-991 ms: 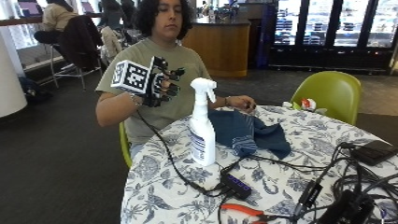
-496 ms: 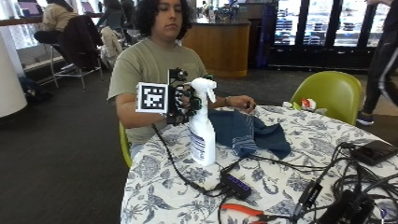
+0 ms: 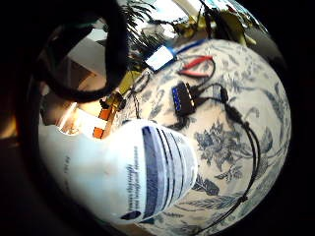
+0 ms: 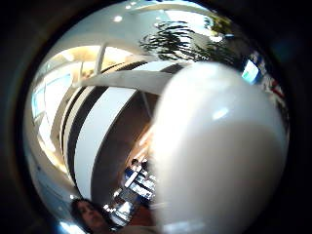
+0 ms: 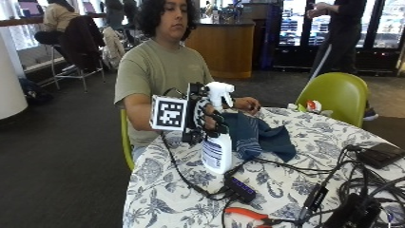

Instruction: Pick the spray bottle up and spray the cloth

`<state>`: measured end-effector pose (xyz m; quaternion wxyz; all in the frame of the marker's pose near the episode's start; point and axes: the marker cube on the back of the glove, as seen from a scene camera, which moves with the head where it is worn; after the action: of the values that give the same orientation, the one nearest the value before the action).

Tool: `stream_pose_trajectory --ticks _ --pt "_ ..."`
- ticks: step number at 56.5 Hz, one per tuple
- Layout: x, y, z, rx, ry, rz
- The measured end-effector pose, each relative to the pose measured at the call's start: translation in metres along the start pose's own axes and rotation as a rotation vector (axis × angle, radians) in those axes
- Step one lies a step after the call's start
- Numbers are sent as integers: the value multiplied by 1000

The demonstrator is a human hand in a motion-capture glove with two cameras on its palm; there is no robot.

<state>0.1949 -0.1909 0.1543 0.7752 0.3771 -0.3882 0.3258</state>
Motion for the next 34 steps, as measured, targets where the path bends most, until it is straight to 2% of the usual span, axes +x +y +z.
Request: stream_pose_trajectory --ticks 4,7,14,20,26,34 --pt "1 -5 4 -31 -59 126" --pt "-2 -7 5 -52 -94 160" --pt "-20 -7 -5 -3 -130 30" --pt "-50 -7 -25 -34 -143 -63" --pt "-92 -5 -44 -170 -97 -122" --pt "-145 8 -49 -386 63 -127"
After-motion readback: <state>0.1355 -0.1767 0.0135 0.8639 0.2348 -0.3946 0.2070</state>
